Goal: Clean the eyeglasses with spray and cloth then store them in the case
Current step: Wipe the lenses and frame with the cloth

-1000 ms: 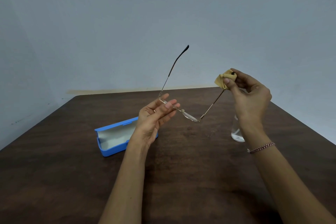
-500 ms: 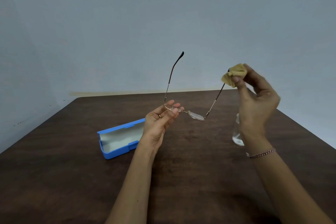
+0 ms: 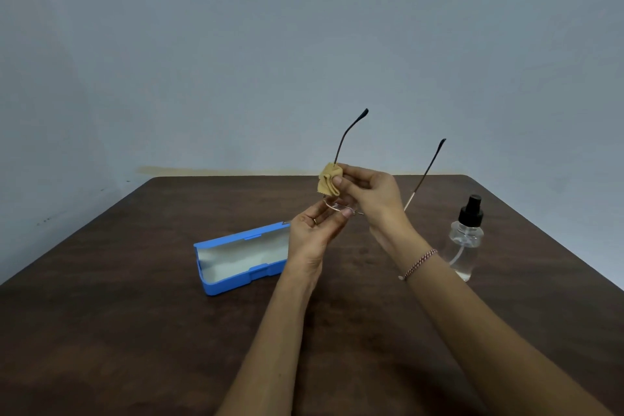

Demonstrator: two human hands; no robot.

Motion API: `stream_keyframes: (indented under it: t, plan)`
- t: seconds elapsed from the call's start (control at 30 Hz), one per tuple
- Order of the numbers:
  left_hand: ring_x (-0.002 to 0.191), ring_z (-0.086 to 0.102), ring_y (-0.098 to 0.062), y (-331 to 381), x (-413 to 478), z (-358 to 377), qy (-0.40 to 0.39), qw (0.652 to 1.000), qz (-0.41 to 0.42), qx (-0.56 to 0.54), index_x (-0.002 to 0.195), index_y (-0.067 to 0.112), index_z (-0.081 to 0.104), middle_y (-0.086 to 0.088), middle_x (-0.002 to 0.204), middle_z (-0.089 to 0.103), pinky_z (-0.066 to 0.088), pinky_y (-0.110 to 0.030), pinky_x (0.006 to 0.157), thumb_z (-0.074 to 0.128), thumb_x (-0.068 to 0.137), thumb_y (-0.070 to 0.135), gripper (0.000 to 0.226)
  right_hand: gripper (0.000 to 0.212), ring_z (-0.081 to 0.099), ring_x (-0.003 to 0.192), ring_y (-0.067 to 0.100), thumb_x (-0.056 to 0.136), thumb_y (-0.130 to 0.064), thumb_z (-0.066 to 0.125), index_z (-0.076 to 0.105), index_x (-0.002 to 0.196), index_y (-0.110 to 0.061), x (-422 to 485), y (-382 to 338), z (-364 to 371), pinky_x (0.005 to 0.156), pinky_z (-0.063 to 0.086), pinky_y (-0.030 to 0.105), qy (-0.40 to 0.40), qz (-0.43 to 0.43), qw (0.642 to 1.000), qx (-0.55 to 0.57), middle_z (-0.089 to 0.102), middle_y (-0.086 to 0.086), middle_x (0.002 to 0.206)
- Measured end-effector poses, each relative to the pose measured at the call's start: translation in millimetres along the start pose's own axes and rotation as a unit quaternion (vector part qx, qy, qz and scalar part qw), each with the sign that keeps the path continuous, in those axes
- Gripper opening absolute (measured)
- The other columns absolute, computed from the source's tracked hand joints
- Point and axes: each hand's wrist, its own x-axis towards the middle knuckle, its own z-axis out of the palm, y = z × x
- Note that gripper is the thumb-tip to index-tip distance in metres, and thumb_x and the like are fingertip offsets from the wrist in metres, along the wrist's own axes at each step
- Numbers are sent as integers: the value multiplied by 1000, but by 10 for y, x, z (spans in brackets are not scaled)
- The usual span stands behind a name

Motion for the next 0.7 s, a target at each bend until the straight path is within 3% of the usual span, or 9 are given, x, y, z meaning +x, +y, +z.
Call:
stream_keyframes:
  t: [0.1,0.17,0.27,0.37,0.47,0.57,0.7]
  plan:
    - [91,69,-9,1,-2,8,6,1000,5,18,102,10,68,0,88,74,55,-22,82,69,78,-2,27,25,69,72,5,82,6,63,65,106,-2,-15,60,16,71,56,17,-24,-11,1000,-4,72,-3,78]
    - [92,69,-9,-16,3,10,10,1000,7,28,103,10,68,0,90,74,55,-21,82,69,78,-2,28,27,69,77,7,81,6,65,65,107,-1,-18,89,-10,75,55,18,-27,-21,999,-24,73,-2,81]
    - [89,70,-10,-53,19,22,17,998,7,59,101,8,68,-2,90,74,55,-21,80,69,78,-3,25,34,68,86,11,77,0,72,67,110,-4,-44,117,-36,84,54,22,-18,-63,987,-146,71,2,89]
    - [84,70,-9,-72,25,31,15,997,2,80,97,7,69,-1,85,74,55,-18,75,68,79,-3,20,32,65,81,5,75,-6,76,70,107,-9,-77,125,-24,80,52,13,3,-101,969,-226,69,-4,84]
    - [87,70,-9,-89,16,23,-7,996,-3,87,98,7,69,0,85,74,54,-17,75,70,78,-1,22,31,67,77,2,76,-6,75,70,107,-9,-89,114,-33,76,55,17,32,-109,976,-185,70,-5,83]
    - [91,70,-11,-119,6,33,-18,996,-15,88,102,8,68,-3,90,75,54,-20,78,75,73,0,31,28,68,72,-1,79,-4,72,68,105,-14,-83,70,-73,61,56,16,73,-104,989,-81,70,-8,82]
    - [95,69,-11,-117,6,33,-27,991,-45,124,110,9,64,-4,97,74,55,-24,83,78,71,4,42,31,69,76,1,78,0,72,68,108,-9,-76,67,-96,66,53,14,72,-102,991,-44,71,-4,83]
